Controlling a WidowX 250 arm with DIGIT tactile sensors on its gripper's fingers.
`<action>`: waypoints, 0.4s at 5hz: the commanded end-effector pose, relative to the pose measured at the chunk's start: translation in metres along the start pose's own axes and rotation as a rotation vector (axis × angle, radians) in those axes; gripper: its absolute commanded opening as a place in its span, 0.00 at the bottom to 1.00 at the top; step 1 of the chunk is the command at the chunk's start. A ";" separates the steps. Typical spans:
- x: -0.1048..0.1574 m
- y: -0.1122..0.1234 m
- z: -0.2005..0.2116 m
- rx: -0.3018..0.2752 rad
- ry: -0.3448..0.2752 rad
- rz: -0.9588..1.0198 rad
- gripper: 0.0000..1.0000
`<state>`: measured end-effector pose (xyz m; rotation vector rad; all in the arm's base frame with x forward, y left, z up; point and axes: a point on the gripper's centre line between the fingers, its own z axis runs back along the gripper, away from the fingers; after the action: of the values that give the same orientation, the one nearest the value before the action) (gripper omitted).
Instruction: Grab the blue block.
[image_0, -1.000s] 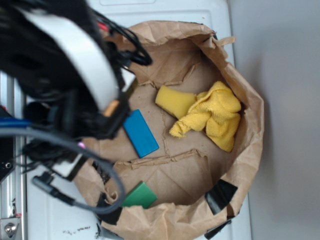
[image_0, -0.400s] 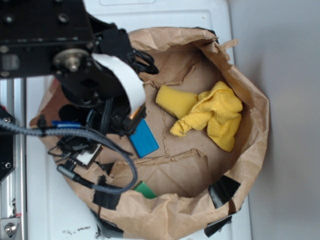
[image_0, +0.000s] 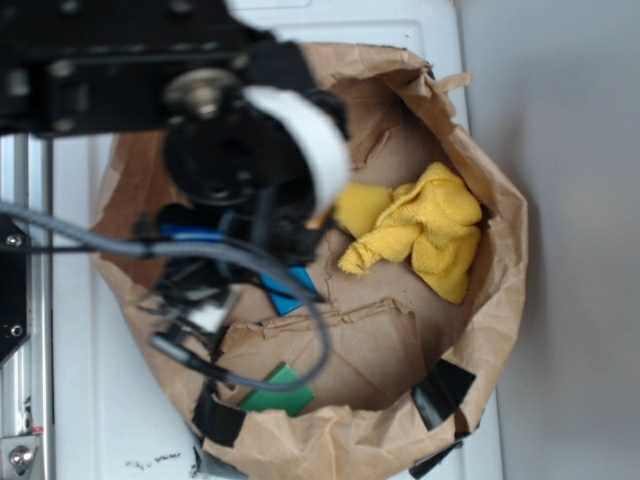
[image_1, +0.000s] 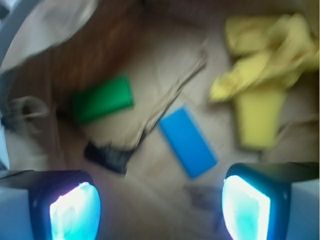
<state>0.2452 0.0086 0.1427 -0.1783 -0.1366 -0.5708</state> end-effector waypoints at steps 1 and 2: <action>0.057 0.049 -0.028 0.058 -0.048 -0.028 1.00; 0.048 0.069 -0.056 0.085 -0.044 -0.117 1.00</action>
<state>0.3220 0.0245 0.0741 -0.1298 -0.1706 -0.6829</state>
